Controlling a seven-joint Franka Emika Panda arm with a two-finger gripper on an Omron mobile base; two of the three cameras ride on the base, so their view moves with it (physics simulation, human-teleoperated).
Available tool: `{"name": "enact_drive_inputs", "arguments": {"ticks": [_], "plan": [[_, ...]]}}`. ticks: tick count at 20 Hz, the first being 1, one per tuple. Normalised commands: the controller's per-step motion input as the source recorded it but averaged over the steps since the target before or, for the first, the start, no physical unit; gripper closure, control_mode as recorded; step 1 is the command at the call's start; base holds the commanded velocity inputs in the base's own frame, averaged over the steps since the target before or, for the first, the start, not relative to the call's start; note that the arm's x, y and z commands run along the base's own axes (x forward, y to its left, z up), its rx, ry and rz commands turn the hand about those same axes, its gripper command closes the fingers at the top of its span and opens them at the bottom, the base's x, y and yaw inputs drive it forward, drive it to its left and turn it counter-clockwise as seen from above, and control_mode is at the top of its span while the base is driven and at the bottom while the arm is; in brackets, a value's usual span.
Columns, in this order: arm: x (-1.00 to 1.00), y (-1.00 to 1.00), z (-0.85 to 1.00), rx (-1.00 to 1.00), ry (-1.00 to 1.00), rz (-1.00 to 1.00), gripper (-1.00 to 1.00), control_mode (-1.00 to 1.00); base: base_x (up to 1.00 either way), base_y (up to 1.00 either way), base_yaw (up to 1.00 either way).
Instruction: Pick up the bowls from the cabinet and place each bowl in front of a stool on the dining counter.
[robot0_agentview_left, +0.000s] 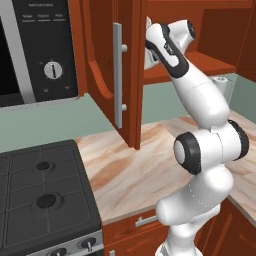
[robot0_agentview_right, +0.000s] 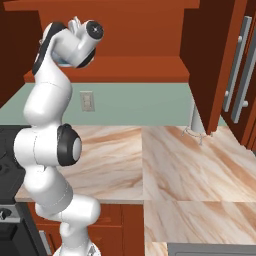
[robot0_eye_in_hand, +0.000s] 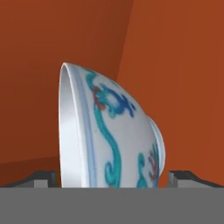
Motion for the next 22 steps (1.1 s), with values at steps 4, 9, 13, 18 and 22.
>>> {"name": "enact_drive_inputs", "arguments": {"ticks": [4, 9, 13, 18, 22], "plan": [[0.01, 0.18, -0.25, 0.00, 0.00, 0.00, -1.00, -1.00, 0.00, 0.00, 0.00], [0.01, 0.17, -0.18, 0.00, 0.00, 0.01, -1.00, -1.00, 0.00, 0.00, 0.00], [0.08, 0.07, -0.01, 0.00, 0.00, 0.00, -1.00, -1.00, 0.00, 0.00, 0.00], [0.00, 0.03, 0.00, 0.00, 0.02, 0.00, -1.00, -1.00, 0.00, 0.00, 0.00], [0.00, 0.00, 0.00, 0.00, 0.00, 0.00, -1.00, -1.00, 0.00, 0.00, 0.00]]}}
